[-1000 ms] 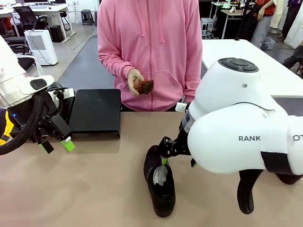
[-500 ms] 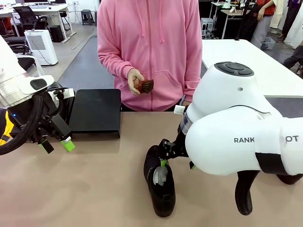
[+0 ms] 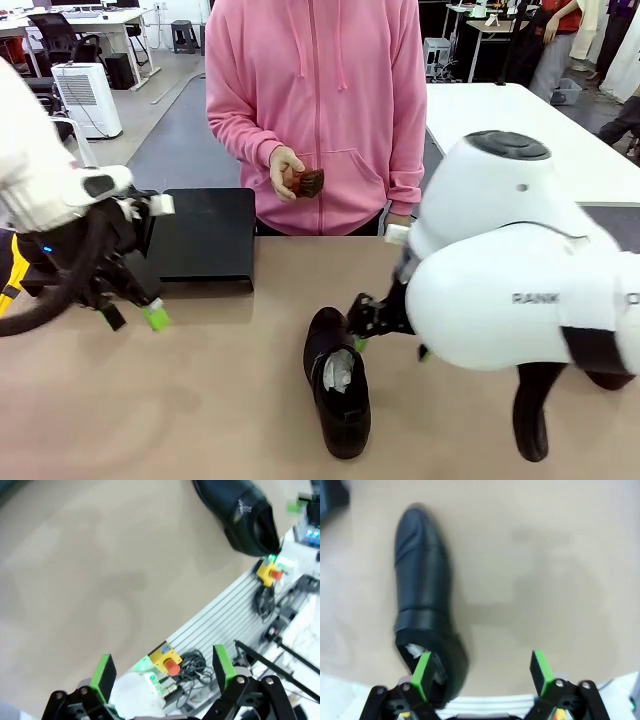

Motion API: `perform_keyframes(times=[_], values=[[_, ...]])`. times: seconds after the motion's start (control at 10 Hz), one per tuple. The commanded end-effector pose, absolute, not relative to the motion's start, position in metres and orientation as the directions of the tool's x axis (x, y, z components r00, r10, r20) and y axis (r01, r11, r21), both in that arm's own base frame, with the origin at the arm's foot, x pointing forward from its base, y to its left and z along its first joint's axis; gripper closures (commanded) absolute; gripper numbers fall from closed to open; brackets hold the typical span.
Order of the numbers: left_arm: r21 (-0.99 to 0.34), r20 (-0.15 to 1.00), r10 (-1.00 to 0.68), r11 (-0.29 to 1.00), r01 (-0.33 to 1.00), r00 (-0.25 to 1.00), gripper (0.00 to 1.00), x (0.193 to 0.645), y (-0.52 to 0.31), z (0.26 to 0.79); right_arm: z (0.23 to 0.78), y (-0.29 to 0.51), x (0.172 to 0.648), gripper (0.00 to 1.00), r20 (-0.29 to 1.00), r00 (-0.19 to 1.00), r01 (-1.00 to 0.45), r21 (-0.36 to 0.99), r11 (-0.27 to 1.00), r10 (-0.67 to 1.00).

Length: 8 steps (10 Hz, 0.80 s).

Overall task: Organize the shoes by placing them on the stand.
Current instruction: Place the Shoe from the middle of the table onto the Shoes Stand.

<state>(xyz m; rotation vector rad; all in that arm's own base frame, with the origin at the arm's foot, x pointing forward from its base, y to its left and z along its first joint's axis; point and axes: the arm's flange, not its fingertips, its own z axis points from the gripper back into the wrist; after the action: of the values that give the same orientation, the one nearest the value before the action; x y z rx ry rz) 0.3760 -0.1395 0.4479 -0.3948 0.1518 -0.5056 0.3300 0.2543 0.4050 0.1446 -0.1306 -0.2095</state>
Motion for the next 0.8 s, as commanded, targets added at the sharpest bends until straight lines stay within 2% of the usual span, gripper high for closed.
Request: perform_keyframes(times=[0.0,0.1,0.3,0.4,0.6,0.7], values=[[-0.354,-0.063,-0.624,0.744,0.567,0.779,0.00,0.370,-0.208,0.431,0.433,0.192,0.333,0.00,0.188,0.894,0.401,0.071,0.913,-0.407],[-0.336,-0.065,-0.648,0.730,0.595,0.759,0.00,0.363,-0.237,0.423,0.432,0.177,0.335,0.00,0.184,0.876,0.439,0.077,0.895,-0.446],[-0.309,-0.084,-0.604,0.772,0.556,0.792,0.00,0.357,-0.293,0.402,0.426,0.159,0.336,0.00,0.187,0.818,0.536,0.095,0.839,-0.543],[-0.277,-0.085,-0.563,0.806,0.523,0.822,0.00,0.358,-0.320,0.392,0.435,0.161,0.341,0.00,0.183,0.881,0.424,0.101,0.900,-0.435],[-0.231,-0.058,-0.544,0.823,0.519,0.837,0.00,0.354,-0.359,0.385,0.435,0.161,0.341,0.00,0.183,0.881,0.424,0.101,0.900,-0.435],[-0.211,0.015,-0.496,0.847,0.488,0.868,0.00,0.348,-0.370,0.395,0.435,0.161,0.341,0.00,0.183,0.881,0.424,0.101,0.900,-0.435]])
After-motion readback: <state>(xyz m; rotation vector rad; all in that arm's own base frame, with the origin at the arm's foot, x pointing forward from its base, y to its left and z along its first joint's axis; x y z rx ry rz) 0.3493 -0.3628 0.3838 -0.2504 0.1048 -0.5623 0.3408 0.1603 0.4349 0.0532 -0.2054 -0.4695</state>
